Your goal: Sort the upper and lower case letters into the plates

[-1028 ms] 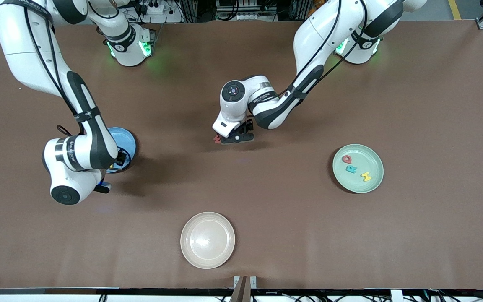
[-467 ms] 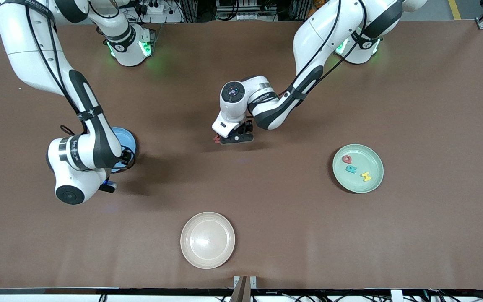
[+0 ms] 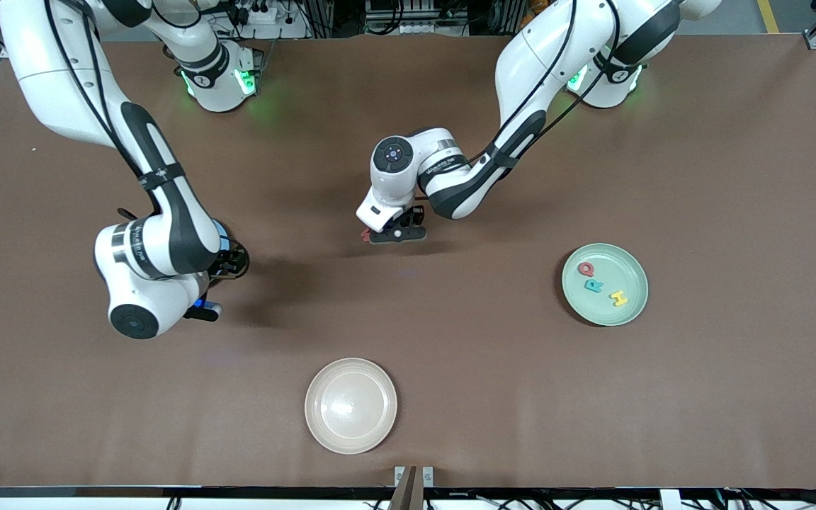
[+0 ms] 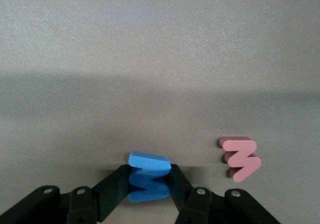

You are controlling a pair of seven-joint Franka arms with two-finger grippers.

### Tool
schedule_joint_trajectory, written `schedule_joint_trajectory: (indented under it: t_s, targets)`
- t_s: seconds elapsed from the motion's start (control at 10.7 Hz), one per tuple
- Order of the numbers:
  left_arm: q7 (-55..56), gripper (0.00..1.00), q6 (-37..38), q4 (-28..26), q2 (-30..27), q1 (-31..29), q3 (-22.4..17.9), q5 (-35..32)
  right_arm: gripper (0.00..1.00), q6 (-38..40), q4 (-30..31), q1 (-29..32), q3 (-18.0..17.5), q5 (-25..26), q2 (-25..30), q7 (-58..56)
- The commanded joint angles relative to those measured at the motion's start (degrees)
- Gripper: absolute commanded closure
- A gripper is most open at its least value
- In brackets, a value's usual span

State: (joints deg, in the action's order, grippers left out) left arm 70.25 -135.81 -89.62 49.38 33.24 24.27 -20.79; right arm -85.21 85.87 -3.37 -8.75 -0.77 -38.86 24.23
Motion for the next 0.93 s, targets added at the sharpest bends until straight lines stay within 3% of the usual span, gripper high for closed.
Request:
schedule_joint_trajectory:
  t_s: [0.0,0.09,0.47,0.84]
  targets:
    - [-1.95,0.90,-0.24,0.15,-0.24,-0.19,-0.72,-1.35,0.13,-1.44,0.97,-1.46,-0.13,-0.46,0.98,-0.06]
    - [-2.65,1.00,0.11,0.06,-0.86,-0.63,-0.63,-1.09,0.13,-1.80,1.06,-1.64,-0.13,-0.46,0.98,0.02]
    - [-2.57,1.00,3.70,0.15,-3.67,-2.29,-0.54,-0.56,0.14,-2.68,1.14,-2.51,-0.56,-2.57,1.24,-0.15]
    - [-11.70,1.00,6.87,0.06,-5.87,-12.56,2.08,-0.47,0.14,-6.54,1.58,-4.45,-4.42,-2.74,3.17,-0.06]
